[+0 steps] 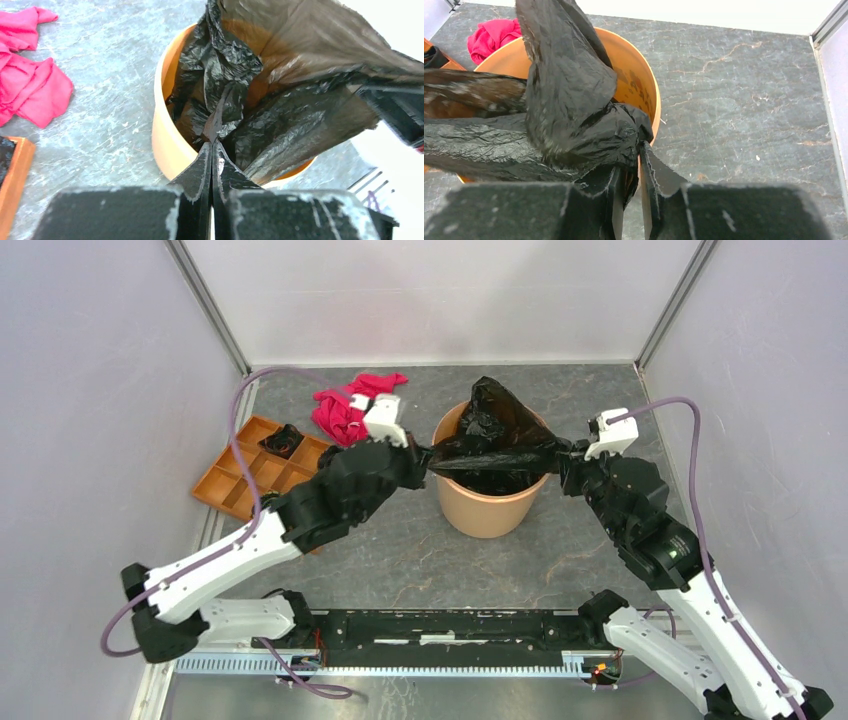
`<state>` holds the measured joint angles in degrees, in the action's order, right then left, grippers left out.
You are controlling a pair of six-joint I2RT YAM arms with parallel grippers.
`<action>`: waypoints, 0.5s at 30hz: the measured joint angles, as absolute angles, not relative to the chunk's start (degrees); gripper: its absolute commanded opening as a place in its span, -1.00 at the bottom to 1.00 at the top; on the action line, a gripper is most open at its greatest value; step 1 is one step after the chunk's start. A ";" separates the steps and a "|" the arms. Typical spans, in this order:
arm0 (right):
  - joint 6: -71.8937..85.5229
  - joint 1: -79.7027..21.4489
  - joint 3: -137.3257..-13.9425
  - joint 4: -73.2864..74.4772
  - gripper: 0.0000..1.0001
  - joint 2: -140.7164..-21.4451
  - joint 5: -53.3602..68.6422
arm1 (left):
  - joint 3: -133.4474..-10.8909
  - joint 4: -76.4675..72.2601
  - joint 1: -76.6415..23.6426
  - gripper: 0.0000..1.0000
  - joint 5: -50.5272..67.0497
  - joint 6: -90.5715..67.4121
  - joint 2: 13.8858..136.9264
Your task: Put the trash bags into the trash bin
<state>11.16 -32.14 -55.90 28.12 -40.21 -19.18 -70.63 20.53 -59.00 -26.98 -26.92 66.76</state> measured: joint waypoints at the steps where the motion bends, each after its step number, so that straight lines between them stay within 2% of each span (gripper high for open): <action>1: 11.44 -32.14 -55.22 28.23 -0.53 -39.70 -19.16 | -68.25 18.94 -59.00 -0.96 -27.22 -27.68 64.49; 6: 12.49 -32.14 -51.83 29.06 -0.43 -37.74 -18.20 | -56.29 10.28 -59.00 -0.96 -27.57 -32.34 55.90; 11: 13.21 -32.14 -49.89 29.50 -0.24 -37.32 -17.15 | -46.57 5.93 -59.00 -0.96 -26.85 -37.34 50.92; 15: 14.11 -32.14 -48.73 30.59 0.23 -37.04 -16.29 | -41.08 3.38 -59.00 -0.96 -25.61 -41.12 47.83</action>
<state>14.11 -32.14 -48.73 30.59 -37.04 -16.29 -41.08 3.38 -59.00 -25.61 -41.12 47.83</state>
